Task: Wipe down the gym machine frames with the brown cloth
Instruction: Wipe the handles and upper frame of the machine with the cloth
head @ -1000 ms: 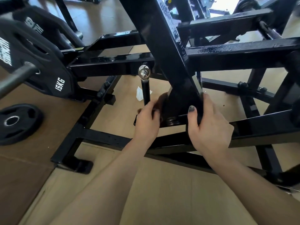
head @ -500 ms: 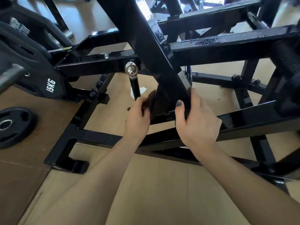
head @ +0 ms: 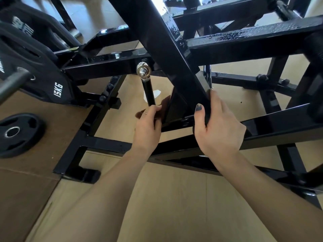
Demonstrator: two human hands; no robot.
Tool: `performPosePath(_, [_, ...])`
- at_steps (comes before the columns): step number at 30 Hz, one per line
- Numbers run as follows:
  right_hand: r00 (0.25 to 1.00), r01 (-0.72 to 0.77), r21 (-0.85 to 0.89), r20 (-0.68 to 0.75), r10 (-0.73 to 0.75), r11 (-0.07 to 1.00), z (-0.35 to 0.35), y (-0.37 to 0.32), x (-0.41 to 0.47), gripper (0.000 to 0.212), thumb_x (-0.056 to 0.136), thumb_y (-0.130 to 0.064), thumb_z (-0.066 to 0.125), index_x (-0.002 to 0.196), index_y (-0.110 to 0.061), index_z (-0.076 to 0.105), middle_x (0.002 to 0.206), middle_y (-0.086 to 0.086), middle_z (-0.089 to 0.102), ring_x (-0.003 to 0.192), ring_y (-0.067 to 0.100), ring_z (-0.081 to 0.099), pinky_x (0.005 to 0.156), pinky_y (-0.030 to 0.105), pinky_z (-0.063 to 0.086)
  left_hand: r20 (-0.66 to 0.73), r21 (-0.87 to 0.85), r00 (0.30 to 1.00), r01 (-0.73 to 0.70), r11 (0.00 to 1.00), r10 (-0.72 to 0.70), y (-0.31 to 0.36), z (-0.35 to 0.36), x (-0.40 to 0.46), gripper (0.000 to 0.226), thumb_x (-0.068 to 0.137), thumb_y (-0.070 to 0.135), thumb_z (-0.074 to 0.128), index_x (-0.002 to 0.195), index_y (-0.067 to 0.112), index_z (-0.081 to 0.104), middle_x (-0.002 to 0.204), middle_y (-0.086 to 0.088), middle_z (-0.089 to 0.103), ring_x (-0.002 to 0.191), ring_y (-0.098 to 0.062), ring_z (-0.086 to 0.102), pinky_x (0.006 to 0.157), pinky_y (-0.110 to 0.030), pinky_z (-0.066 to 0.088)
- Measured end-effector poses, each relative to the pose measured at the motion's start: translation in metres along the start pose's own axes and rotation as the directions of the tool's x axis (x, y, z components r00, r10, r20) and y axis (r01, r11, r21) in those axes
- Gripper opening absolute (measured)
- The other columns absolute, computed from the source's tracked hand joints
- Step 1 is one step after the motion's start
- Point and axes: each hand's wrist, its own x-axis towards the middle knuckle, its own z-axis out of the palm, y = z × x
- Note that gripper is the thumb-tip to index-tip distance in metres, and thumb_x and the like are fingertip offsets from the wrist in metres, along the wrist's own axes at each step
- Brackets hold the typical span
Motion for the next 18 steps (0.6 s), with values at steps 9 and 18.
performPosePath(9, [1.0,0.008,0.027,0.025,-0.009,1.0,-0.004,-0.001,0.0,0.063,0.101,-0.058,0.019,0.147,-0.02,0.041,0.137,0.002,0.063,0.11,0.025,0.068,0.072,0.035,0.055,0.037,0.209,0.995,-0.096,0.973,0.09,-0.01,-0.001,-0.006,0.043,0.097,-0.004,0.056,0.136,0.015,0.056,0.141,-0.001,0.054,0.126,-0.022,0.054,0.107,-0.04,0.052])
performPosePath(18, [0.999,0.008,0.019,0.047,-0.009,1.0,-0.008,-0.004,0.0,0.067,0.1,-0.059,0.017,0.149,-0.02,0.039,0.136,0.004,0.063,0.112,0.025,0.067,0.075,0.037,0.057,0.017,-0.124,0.999,0.042,0.991,-0.04,0.017,-0.026,0.001,0.034,0.096,0.006,0.064,0.124,0.025,0.064,0.115,0.016,0.067,0.111,-0.003,0.063,0.09,-0.014,0.054])
